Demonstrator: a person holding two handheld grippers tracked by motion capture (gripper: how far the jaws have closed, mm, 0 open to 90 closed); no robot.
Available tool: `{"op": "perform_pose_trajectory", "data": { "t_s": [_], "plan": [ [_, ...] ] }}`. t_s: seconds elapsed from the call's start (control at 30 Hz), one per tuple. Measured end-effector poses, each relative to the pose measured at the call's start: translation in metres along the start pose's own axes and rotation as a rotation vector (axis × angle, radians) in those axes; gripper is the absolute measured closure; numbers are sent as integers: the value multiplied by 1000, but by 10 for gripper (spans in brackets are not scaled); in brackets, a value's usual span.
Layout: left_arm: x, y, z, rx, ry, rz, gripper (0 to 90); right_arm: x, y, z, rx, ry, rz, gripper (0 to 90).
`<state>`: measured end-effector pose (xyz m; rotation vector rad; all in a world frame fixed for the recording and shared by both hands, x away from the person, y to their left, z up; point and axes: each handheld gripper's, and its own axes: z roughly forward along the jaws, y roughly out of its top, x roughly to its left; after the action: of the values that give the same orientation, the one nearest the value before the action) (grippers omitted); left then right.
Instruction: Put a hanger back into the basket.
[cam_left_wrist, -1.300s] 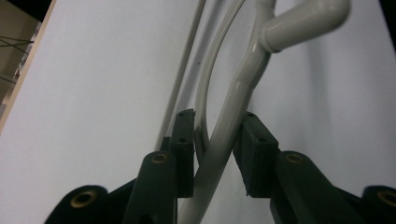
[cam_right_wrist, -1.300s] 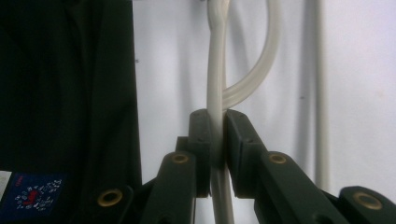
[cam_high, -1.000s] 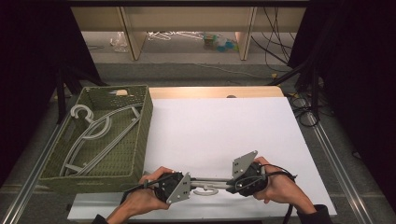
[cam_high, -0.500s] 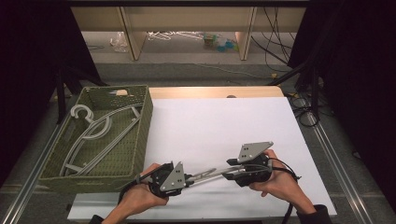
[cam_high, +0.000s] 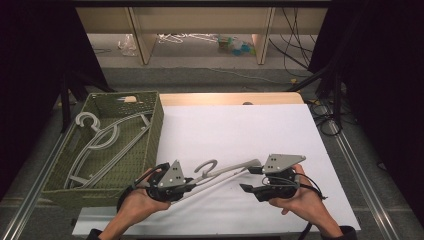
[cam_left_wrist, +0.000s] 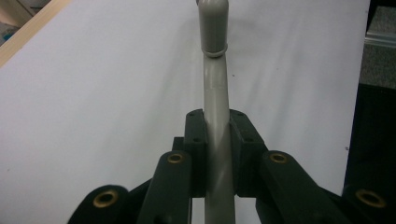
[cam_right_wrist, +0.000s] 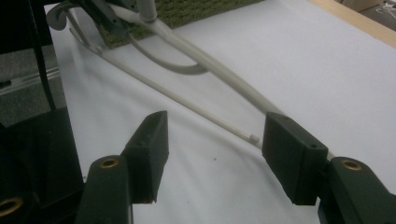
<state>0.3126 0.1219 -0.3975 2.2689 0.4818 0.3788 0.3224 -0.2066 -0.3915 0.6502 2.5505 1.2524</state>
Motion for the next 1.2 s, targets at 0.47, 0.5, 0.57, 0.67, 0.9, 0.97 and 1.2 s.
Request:
{"op": "perform_pose_trajectory", "data": {
  "t_s": [0.47,0.5,0.57,0.67,0.9,0.97,1.2],
  "plan": [
    [16,10,-37,-78,-16,-131,789,5,-32,-9,-53,-18,78,329],
    [17,11,-40,-80,-5,-135,789,6,-33,-10,-56,-20,84,322],
    [17,16,-45,-87,-1,-142,789,6,-34,-10,-59,-21,86,314],
    [19,23,-56,-92,-2,-138,789,6,-37,-9,-55,-18,86,313],
    [30,38,-94,-125,16,-131,789,8,-39,-8,-48,-9,90,314],
    [36,40,-104,-145,35,-151,789,8,-40,-7,-49,-12,88,313],
    [66,37,-132,-147,126,-187,789,6,-41,-7,-43,-14,93,310]
  ]
}}
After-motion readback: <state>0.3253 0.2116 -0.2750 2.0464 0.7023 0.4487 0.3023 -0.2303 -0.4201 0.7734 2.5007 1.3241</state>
